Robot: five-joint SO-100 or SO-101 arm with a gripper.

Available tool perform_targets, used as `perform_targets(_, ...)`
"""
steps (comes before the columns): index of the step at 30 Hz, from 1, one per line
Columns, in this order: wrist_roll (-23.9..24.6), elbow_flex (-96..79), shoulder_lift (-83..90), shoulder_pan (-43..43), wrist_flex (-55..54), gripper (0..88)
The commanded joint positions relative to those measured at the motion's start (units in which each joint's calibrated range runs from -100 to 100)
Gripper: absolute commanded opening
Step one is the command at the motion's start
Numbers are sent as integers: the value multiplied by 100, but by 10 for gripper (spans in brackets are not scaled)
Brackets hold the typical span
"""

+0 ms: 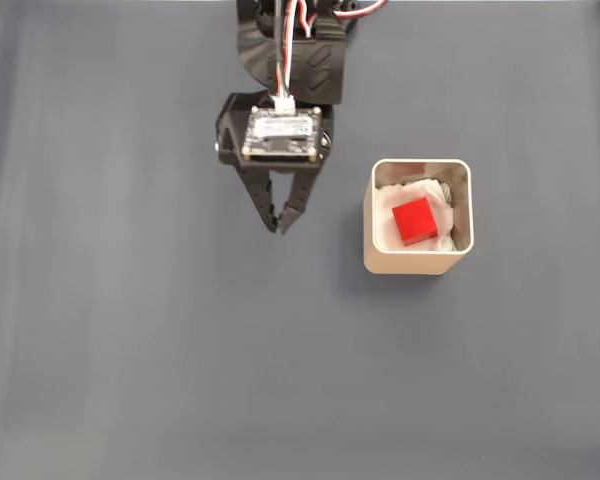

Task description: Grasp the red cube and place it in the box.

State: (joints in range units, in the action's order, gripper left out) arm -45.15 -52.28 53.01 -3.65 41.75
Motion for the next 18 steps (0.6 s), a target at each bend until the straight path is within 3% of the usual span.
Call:
perform_targets(1,-54,-269,458,-129,-117,2)
perform_targets(18,5,-2475,2475,-157,22,2)
